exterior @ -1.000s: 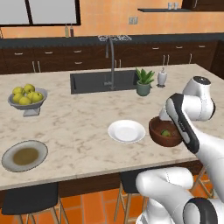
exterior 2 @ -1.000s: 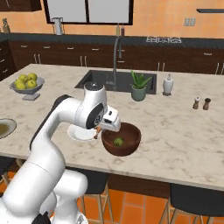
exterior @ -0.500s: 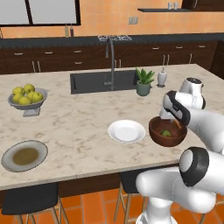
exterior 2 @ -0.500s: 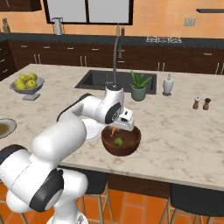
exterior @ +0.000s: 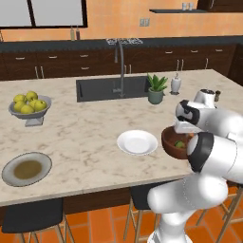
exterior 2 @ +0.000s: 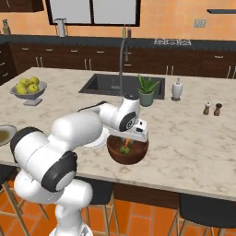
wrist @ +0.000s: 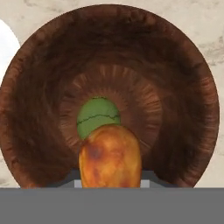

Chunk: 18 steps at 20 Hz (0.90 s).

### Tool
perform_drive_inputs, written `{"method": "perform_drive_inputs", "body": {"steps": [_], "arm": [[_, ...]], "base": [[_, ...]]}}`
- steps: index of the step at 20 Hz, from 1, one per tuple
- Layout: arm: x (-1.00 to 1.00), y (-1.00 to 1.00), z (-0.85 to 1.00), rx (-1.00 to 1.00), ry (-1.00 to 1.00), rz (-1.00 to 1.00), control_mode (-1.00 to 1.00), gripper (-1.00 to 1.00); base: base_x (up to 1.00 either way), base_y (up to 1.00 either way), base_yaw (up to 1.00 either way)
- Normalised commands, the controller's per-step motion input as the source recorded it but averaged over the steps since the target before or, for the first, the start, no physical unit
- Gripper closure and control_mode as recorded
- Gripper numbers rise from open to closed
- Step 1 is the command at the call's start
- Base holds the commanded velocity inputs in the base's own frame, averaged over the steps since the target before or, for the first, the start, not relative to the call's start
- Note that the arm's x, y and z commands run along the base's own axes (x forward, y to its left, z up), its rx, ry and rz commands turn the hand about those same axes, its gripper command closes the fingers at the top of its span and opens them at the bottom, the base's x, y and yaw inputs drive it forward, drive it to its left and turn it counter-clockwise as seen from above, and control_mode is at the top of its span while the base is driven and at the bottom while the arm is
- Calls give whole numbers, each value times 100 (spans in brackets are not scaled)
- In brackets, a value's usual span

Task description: Pick the chicken drumstick and lime from their plates and place them in the bowl. Then put the bowl in the fridge.

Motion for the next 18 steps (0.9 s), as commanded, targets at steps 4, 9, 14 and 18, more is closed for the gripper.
{"method": "perform_drive_inputs", "body": {"steps": [4, 9, 14, 18], "arm": [[32, 0, -54, 0, 1, 4, -100, 100], [32, 0, -52, -1, 4, 0, -100, 100], [9, 0, -20, -1, 1, 0, -100, -100], [-3, 3, 1, 0, -1, 0, -100, -100]], "base": [[0, 0, 0], [0, 0, 0], [0, 0, 0], [0, 0, 0]]}}
